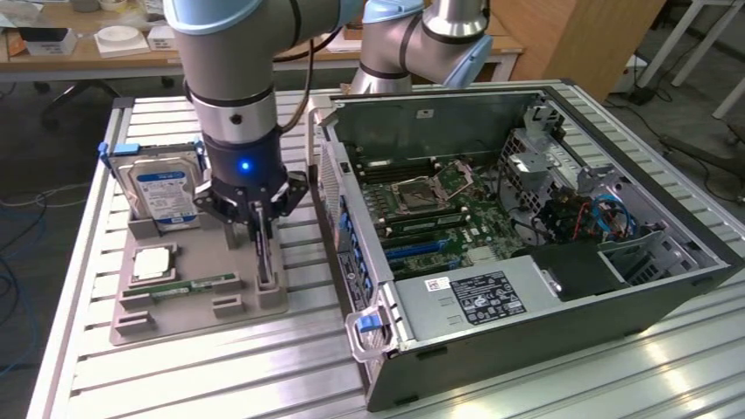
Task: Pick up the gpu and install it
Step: 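Pick up the gpu and move the gpu toward the slot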
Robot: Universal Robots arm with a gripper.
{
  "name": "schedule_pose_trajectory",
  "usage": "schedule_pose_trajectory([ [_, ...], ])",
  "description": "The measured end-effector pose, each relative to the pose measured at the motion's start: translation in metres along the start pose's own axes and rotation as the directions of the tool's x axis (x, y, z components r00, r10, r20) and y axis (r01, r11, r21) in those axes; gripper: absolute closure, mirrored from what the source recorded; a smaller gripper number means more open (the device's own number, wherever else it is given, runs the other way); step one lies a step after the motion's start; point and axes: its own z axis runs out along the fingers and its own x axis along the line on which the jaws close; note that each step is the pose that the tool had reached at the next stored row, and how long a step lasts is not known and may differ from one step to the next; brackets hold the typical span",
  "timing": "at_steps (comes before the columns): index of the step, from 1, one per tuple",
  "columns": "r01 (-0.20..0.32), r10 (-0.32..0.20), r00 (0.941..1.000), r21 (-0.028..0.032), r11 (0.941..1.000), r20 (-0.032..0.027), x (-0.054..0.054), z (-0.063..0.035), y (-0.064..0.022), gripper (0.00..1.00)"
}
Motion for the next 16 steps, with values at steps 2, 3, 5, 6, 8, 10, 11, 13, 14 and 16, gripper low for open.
schedule_pose_trajectory([
  [2,0.000,0.000,1.0000,0.0001,1.0000,0.0003,0.000,-0.0038,0.0001,0.74],
  [3,0.000,0.000,1.0000,0.0002,1.0000,0.0003,0.000,-0.0055,0.0001,0.74],
  [5,0.000,0.000,1.0000,0.0003,1.0000,0.0004,0.000,-0.0088,0.0001,0.74],
  [6,0.000,0.000,1.0000,0.0005,1.0000,0.0004,0.000,-0.0107,0.0002,0.74],
  [8,0.000,0.000,1.0000,0.0023,1.0000,0.0004,0.000,-0.0145,0.0003,0.74],
  [10,0.000,0.000,1.0000,0.0048,1.0000,0.0007,0.000,-0.0155,0.0003,0.74],
  [11,0.000,0.000,1.0000,0.0049,1.0000,0.0007,0.000,-0.0155,0.0003,0.74],
  [13,0.000,0.000,1.0000,0.0050,1.0000,0.0006,0.000,-0.0155,0.0003,0.74],
  [14,0.000,0.000,1.0000,0.0050,1.0000,0.0004,0.000,-0.0156,0.0003,0.74],
  [16,0.003,-0.003,1.0000,0.0050,1.0000,0.0005,0.000,-0.0156,0.0003,0.74],
])
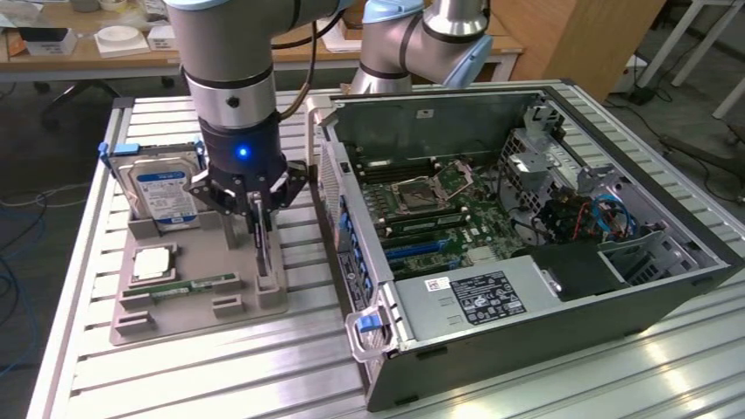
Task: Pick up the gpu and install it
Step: 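Pick up the gpu and move the gpu toward the slot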
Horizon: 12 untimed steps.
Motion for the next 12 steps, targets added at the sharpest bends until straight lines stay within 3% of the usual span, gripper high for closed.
schedule_pose_trajectory([
  [12,0.031,-0.031,0.9995,-0.0025,0.9995,-0.0003,-0.0001,-0.0044,0.0001,0.74],
])
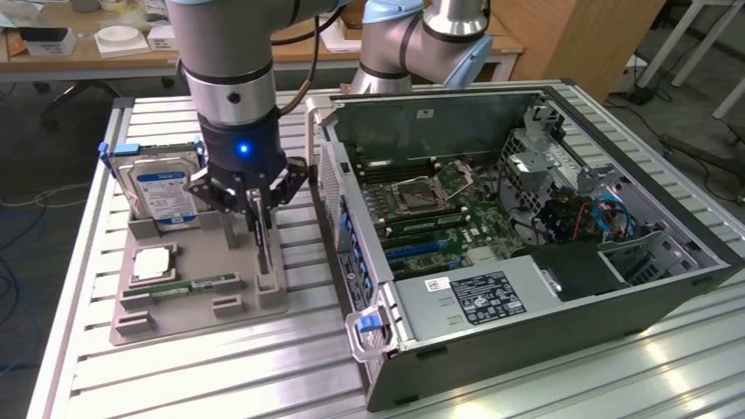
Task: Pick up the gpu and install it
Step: 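Pick up the gpu and move the gpu toward the slot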
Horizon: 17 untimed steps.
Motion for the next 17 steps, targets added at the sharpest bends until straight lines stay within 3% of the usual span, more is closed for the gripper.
schedule_pose_trajectory([
  [17,0.003,-0.003,1.0000,-0.0084,1.0000,-0.0001,-0.0001,-0.0031,-0.0002,0.74],
])
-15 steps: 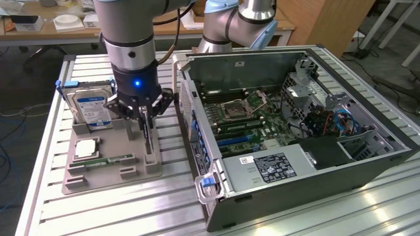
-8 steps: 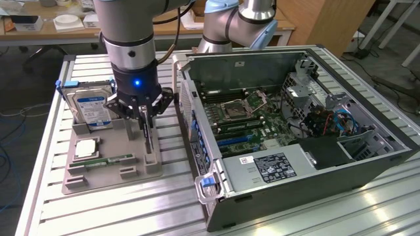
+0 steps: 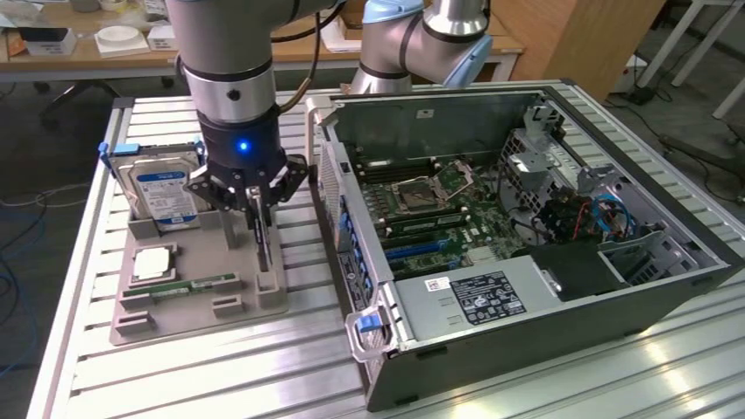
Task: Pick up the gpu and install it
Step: 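Pick up the gpu and move the gpu toward the slot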
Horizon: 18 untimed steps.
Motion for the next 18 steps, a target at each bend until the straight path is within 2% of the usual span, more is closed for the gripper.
schedule_pose_trajectory([
  [11,0.002,-0.002,1.0000,-0.0053,1.0000,0.0000,0.000,-0.0063,0.0001,0.74],
  [14,0.004,-0.004,1.0000,-0.0103,0.9999,0.0001,0.000,-0.0181,0.0004,0.74],
  [18,0.005,-0.005,1.0000,-0.0122,0.9999,0.0000,0.000,-0.0226,0.0005,0.74],
])
